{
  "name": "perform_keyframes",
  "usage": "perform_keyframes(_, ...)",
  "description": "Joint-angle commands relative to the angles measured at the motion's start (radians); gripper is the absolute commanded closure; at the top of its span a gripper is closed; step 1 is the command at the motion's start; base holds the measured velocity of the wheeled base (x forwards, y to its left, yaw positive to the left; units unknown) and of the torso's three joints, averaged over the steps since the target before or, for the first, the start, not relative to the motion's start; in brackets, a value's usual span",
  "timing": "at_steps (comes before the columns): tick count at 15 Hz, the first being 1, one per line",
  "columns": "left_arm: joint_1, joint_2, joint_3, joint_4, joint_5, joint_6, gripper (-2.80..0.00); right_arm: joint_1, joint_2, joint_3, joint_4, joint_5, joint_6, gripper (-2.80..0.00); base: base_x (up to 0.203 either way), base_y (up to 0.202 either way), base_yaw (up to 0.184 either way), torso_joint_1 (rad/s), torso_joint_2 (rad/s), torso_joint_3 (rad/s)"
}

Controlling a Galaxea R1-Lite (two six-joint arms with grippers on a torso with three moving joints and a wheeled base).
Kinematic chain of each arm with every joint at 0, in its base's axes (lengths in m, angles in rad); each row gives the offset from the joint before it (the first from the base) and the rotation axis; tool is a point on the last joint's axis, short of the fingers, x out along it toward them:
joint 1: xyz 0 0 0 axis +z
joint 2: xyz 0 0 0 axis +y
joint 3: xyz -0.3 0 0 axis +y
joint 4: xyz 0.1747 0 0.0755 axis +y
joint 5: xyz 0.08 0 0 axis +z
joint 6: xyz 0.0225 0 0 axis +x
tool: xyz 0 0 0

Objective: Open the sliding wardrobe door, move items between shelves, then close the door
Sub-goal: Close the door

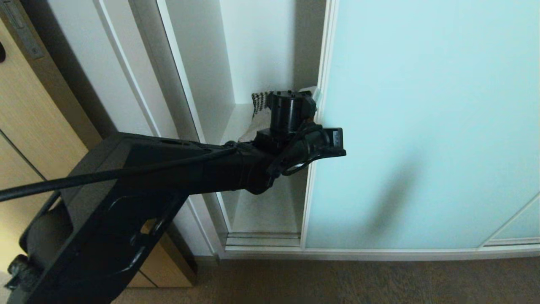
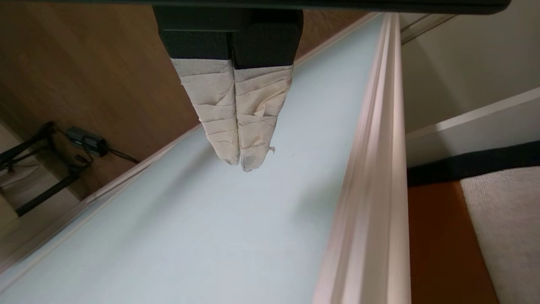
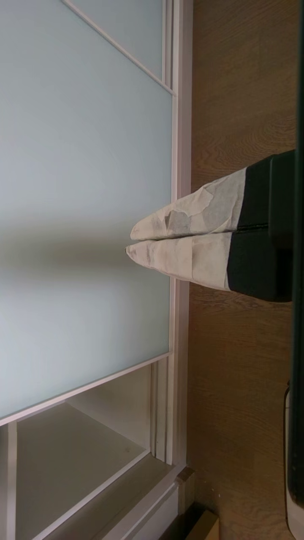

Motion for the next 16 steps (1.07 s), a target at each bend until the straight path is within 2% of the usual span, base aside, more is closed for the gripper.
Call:
perform_keyframes(1,0.009,0.042,-0.042,0.003,0.001,-0.001,0.00,0.001,-0.002,0.000,0.000,0.000,0.000,0.00,0.000,0.000,0.000,0.000,0.00,0.000)
perform_keyframes(16,0.099,0.082,-0.047,0.000,0.005,0.029,0.00,0.000,-0.002,0.000,0.000,0.000,0.000,0.00,0.000,0.000,0.000,0.000,0.00,0.000)
